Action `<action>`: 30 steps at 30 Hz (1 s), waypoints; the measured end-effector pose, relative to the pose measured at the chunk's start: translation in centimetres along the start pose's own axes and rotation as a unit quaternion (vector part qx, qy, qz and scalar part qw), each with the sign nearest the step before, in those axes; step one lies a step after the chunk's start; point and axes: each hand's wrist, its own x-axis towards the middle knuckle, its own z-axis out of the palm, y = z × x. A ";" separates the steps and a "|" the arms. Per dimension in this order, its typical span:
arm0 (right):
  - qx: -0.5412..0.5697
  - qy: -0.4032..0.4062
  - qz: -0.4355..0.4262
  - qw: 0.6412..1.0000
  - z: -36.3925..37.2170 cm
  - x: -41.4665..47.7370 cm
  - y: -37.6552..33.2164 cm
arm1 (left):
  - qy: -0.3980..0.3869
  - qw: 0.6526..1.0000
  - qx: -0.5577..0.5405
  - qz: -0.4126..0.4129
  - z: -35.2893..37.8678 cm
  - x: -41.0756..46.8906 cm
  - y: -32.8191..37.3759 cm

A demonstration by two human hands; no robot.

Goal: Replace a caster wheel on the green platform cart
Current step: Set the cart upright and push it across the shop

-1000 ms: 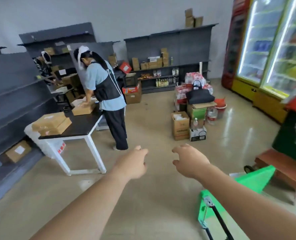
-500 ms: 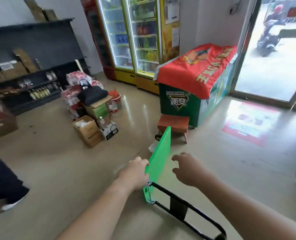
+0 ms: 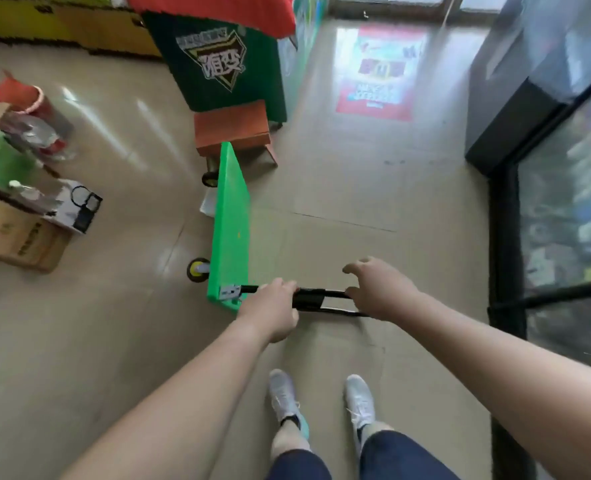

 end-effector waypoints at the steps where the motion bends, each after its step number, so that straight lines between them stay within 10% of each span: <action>1: 0.019 0.003 0.027 0.999 1.1 0.6 1.0 | -0.015 1.000 0.008 0.016 0.8 1.6 -0.2; 15: 0.133 -0.031 0.193 0.972 18.0 12.6 17.1 | -0.086 0.994 0.044 0.050 14.5 21.5 -2.5; 30: 0.111 -0.077 0.089 0.987 29.3 25.8 30.4 | -0.037 0.994 0.091 0.053 28.0 34.1 0.8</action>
